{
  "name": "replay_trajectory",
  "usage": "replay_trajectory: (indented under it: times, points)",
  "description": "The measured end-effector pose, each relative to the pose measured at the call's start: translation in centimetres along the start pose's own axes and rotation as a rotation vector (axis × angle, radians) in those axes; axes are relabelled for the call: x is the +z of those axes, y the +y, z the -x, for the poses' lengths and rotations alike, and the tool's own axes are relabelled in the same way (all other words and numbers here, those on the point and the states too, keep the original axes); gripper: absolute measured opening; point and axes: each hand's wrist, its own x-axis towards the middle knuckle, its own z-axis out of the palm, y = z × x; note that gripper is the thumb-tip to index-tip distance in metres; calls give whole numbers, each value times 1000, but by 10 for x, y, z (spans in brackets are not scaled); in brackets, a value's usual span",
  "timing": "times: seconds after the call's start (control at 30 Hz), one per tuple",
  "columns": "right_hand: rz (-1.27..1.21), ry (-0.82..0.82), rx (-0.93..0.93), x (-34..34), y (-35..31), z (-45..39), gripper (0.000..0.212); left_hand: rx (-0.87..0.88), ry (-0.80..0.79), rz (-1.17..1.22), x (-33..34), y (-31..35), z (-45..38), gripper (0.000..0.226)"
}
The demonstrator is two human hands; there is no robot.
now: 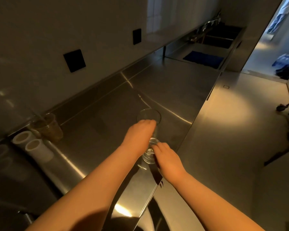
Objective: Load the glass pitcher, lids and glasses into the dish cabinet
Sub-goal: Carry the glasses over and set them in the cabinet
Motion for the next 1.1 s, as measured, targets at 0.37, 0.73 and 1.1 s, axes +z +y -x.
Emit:
replay_trajectory:
  times: [0.37,0.73,1.1]
  points:
    - [0,196,-36,-30,-3,19,61,144,-72,7,5,0,14,23]
    - [18,185,-114,-27,7,13,70,164,-150,7,26,-10,18,26]
    - [2,85,-264,-22,5,2,73,181,-195,40,34,-21,27,32]
